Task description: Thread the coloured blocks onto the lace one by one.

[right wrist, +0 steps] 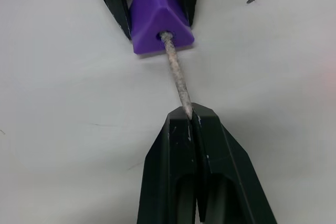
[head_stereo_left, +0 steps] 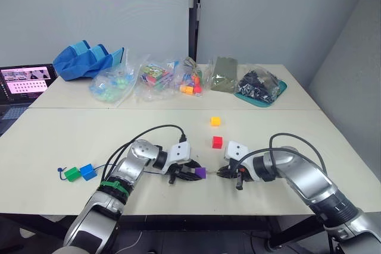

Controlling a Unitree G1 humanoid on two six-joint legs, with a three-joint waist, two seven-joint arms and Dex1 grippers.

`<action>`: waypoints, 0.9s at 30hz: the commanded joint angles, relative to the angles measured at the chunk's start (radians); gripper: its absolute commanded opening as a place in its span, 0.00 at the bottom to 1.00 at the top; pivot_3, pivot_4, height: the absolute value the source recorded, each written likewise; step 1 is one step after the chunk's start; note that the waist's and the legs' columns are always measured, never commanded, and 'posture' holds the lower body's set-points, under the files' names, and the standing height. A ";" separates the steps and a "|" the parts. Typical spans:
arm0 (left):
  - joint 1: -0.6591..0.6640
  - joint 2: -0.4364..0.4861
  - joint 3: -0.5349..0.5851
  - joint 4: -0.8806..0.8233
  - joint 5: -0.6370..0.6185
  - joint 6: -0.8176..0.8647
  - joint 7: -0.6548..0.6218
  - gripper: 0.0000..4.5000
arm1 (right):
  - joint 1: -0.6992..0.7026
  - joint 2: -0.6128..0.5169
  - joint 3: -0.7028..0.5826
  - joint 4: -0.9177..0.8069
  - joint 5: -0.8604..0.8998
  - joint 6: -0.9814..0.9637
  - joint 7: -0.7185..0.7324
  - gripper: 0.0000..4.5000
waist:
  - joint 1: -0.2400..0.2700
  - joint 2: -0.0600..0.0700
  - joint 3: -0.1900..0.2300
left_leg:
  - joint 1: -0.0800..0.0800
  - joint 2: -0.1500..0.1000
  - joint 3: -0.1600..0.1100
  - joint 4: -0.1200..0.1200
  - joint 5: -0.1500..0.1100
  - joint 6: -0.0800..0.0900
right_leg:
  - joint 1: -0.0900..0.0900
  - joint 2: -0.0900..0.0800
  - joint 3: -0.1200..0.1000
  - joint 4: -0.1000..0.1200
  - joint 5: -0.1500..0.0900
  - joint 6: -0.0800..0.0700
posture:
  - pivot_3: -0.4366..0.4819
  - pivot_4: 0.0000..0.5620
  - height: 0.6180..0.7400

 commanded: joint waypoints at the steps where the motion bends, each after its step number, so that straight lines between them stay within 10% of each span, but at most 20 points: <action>1: 0.059 0.098 0.053 -0.109 -0.024 0.075 0.003 0.29 | -0.019 -0.002 0.004 0.027 -0.020 -0.043 0.035 0.00 | -0.001 0.000 0.000 | 0.000 0.000 0.000 0.000 0.000 0.000 | 0.000 0.000 0.000 0.000 0.000 0.000 | 0.48 0.27 1.00; 15: 0.338 0.559 0.322 -0.164 -0.129 0.102 -0.049 0.29 | -0.048 0.051 0.007 0.098 -0.055 -0.105 0.082 0.00 | -0.001 0.000 0.000 | 0.001 0.001 0.000 -0.001 0.000 0.000 | -0.002 0.000 0.000 0.001 -0.001 -0.001 | 0.48 0.27 1.00; 25: 0.337 0.645 0.377 -0.032 -0.133 0.033 -0.060 0.29 | -0.066 0.082 0.003 0.115 -0.071 -0.119 0.106 0.00 | 0.012 0.000 0.000 | 0.000 0.001 0.002 -0.002 0.000 0.000 | -0.002 0.000 0.000 0.000 -0.001 -0.001 | 0.48 0.27 1.00; 27: 0.320 0.645 0.382 -0.031 -0.145 0.045 -0.064 0.52 | -0.067 0.084 0.000 0.116 -0.072 -0.119 0.108 0.00 | 0.012 0.000 0.000 | 0.000 0.001 0.002 -0.002 0.000 0.000 | -0.003 0.000 0.000 0.000 -0.001 -0.001 | 0.48 0.27 1.00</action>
